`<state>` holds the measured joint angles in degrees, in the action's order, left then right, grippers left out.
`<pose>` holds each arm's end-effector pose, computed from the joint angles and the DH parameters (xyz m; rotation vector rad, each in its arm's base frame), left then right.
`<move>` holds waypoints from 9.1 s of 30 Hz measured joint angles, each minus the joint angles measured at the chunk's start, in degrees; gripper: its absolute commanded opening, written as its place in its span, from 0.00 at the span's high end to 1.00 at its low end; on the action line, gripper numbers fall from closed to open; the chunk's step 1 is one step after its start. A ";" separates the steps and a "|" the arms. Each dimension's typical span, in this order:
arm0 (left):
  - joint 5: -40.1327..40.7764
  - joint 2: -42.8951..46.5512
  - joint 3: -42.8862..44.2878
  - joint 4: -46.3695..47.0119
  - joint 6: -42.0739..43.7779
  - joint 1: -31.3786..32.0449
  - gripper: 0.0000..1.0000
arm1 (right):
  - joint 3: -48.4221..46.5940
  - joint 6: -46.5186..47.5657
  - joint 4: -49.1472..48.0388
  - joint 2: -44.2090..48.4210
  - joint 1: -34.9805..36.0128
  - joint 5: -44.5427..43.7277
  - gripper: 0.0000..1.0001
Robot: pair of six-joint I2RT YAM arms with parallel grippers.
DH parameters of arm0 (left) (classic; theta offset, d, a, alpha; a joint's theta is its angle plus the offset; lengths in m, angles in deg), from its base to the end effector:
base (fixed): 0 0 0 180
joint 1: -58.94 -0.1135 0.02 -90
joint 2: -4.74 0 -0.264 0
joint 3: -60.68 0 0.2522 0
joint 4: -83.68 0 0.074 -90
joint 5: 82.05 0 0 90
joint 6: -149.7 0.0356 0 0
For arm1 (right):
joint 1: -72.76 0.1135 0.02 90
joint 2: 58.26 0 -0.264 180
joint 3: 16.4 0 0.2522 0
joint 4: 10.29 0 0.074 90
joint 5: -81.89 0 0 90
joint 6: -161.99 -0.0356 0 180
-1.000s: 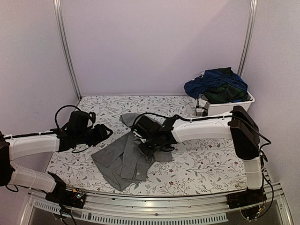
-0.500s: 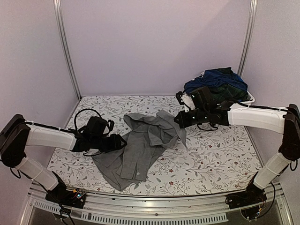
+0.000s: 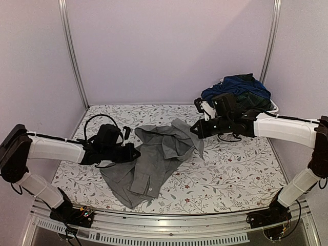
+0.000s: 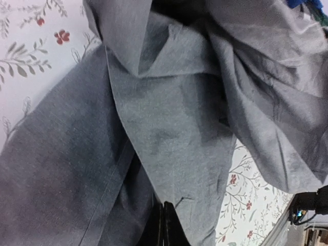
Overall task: Fold and stack the mixed laundry pile
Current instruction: Adjust the crumpled shirt at the center of the board, then flatten out the crumpled shirt at the center of the board.
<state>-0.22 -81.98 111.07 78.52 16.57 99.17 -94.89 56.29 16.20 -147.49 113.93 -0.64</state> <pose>0.2181 -0.1911 0.1553 0.0169 2.4609 -0.8682 0.2614 0.2347 0.2644 -0.5802 2.2290 0.6759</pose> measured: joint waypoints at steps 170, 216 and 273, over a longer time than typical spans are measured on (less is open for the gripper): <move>-1.68 -2.58 2.45 -15.76 -4.81 -35.63 1.00 | 14.43 2.93 -4.22 -9.75 -11.87 7.32 0.23; 1.03 2.62 1.22 -24.06 -1.22 -39.17 0.39 | -4.74 11.61 3.63 -21.29 0.13 15.19 0.21; -36.50 12.28 35.95 -15.10 18.29 20.59 0.83 | -13.03 17.75 6.73 -31.32 10.08 37.66 0.37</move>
<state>-36.72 -69.70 147.02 63.41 34.86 119.76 -107.91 74.03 22.94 -178.82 124.01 37.02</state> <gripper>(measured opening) 0.005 0.661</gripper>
